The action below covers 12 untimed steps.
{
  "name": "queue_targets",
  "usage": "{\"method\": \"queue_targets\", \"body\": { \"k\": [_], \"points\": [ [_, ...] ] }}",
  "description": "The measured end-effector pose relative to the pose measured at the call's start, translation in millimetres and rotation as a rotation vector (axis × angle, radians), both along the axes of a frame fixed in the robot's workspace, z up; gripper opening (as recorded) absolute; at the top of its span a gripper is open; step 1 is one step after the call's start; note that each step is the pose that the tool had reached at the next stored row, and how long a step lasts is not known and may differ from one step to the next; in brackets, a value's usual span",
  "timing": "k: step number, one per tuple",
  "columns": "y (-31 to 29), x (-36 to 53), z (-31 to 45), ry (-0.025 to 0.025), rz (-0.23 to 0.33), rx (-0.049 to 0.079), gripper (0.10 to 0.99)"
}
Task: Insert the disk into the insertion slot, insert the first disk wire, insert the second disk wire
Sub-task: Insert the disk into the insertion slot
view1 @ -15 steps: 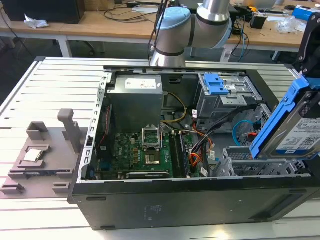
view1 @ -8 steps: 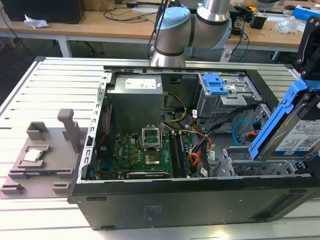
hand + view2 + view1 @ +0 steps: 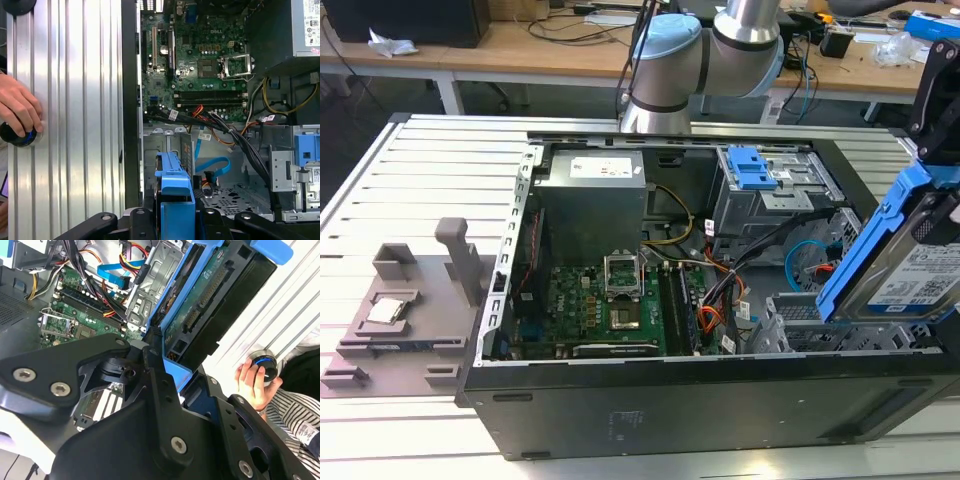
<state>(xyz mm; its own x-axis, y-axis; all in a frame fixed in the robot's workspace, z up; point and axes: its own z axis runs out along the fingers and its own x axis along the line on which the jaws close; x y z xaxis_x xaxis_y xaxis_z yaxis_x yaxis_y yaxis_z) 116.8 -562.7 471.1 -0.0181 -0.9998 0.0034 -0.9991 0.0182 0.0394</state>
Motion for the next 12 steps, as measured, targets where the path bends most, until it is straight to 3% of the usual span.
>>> {"method": "queue_targets", "body": {
  "k": [12],
  "points": [
    [0.0, -0.1, -7.4, 0.0000, 0.000, 0.000, 0.365]
  ]
}}
